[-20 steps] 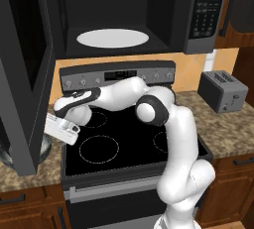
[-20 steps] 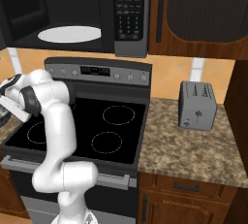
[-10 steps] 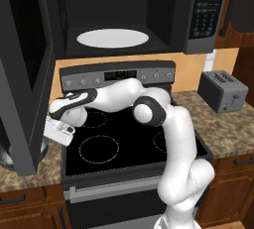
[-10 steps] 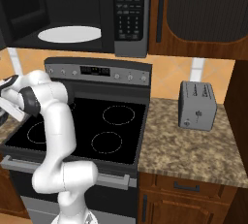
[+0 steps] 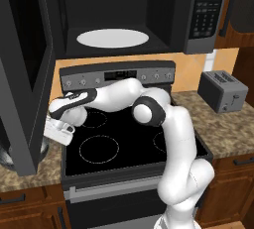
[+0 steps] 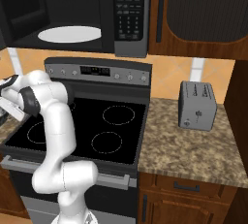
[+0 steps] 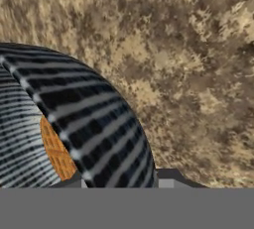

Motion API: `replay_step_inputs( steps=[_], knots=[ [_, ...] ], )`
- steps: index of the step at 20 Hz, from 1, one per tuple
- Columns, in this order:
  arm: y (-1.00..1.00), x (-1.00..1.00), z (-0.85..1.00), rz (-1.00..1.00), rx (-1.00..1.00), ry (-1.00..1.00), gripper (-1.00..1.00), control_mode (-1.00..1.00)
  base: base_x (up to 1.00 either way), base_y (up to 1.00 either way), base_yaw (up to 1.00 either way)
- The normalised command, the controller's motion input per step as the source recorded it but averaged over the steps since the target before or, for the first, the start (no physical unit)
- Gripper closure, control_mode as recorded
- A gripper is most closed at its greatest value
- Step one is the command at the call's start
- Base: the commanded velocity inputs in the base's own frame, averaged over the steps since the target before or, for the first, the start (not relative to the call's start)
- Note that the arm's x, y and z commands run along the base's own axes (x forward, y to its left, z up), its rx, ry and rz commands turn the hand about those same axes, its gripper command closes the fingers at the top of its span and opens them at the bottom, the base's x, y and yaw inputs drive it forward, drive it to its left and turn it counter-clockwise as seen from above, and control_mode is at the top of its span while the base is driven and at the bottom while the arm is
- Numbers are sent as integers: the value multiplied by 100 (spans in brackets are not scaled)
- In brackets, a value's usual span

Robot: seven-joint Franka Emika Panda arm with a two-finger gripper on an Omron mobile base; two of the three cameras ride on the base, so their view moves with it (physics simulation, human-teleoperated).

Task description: Open the microwave, place the bowl with waffle inside the microwave, then close the microwave door and turn it on.

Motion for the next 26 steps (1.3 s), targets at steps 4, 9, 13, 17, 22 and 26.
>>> replay_step_inputs(
  steps=[4, 9, 13, 17, 22, 26],
  knots=[
    [0, -1, 0, 0, 0, 0, 100, -100, 0, 0, 0],
    [-11, -36, 22, 0, 0, -2, 100, -100, 0, 0, 0],
    [-59, -49, 41, 0, 0, -5, 100, -100, 0, 0, 0],
    [-76, -41, 18, 0, 0, -6, 100, -100, 0, 0, 0],
    [-59, -53, 23, 0, 0, -10, 100, -100, 0, 0, 0],
    [-64, -64, 40, 0, 0, -15, 100, -100, 0, 0, 0]
  ],
)
